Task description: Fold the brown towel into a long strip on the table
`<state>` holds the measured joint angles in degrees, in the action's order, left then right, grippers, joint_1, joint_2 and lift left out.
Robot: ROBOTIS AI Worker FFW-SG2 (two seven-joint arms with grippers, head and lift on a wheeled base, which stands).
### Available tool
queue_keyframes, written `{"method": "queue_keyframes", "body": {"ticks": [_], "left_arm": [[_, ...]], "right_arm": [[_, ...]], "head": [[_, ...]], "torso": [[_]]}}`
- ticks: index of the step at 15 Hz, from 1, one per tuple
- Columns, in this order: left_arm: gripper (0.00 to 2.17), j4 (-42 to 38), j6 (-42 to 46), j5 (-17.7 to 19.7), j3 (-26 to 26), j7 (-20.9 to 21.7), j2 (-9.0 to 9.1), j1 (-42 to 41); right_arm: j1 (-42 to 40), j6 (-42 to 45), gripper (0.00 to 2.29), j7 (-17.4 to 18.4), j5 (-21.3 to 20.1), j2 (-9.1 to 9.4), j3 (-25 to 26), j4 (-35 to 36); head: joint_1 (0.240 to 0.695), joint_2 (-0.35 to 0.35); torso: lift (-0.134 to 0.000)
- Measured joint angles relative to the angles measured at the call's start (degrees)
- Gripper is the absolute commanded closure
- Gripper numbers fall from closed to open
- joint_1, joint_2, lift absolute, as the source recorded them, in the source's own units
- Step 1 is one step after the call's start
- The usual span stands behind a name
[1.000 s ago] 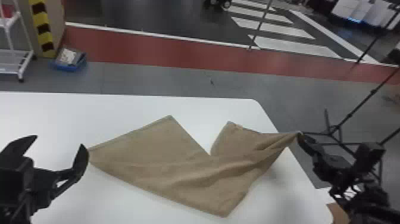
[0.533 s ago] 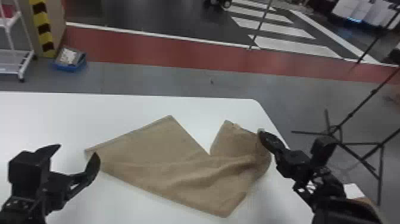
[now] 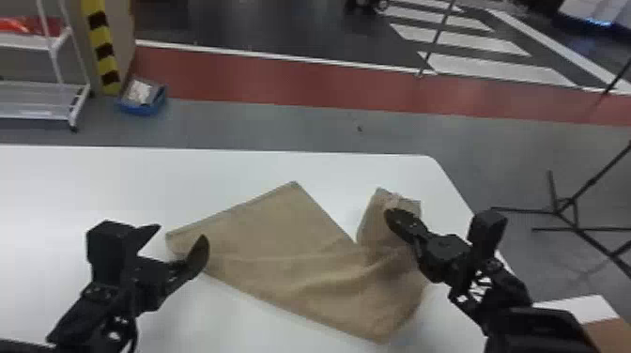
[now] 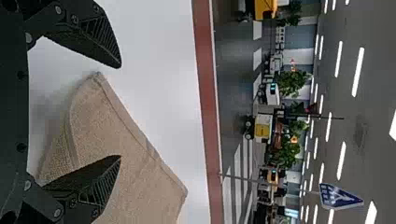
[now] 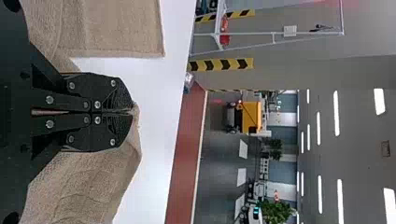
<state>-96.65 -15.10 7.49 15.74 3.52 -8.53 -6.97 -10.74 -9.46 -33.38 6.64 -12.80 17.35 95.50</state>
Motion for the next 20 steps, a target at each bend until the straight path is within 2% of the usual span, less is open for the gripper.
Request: {"method": "queue_keyframes", "body": {"ticks": [3,5,12,13,14,20], "left_arm": [[0.22,3.26,0.19,-0.24,1.54,-0.07,0.77,2.91],[0.30,4.88,0.15,-0.86,1.74,-0.18,1.10,3.99],[0.42,8.89,-2.01,-0.91,-1.48,-0.04,0.67,5.56],[0.56,8.92,-2.08,-0.82,-1.85,-0.02,0.58,5.56],[0.60,8.94,-2.09,-0.78,-2.13,-0.01,0.54,5.55],[0.60,9.65,-2.09,-0.98,-2.69,1.34,0.52,5.55]], "right_arm": [[0.01,0.01,1.41,0.48,-1.11,0.05,-3.79,0.72],[0.02,0.01,1.41,0.68,-1.44,0.06,-5.21,1.22],[0.52,0.16,1.41,0.60,-1.46,-0.19,-4.58,1.08],[0.56,0.18,1.41,0.60,-1.45,-0.25,-4.46,1.00],[0.62,0.18,1.41,0.60,-1.43,-0.32,-4.33,0.93],[0.65,0.01,1.41,0.42,-1.30,-0.64,-3.59,0.69]], "head": [[0.695,-0.245],[0.695,-0.224],[0.695,-0.188],[0.695,-0.185],[0.695,-0.182],[0.695,-0.188]], "torso": [[-0.111],[-0.111],[-0.111],[-0.111],[-0.111],[-0.110]]}}
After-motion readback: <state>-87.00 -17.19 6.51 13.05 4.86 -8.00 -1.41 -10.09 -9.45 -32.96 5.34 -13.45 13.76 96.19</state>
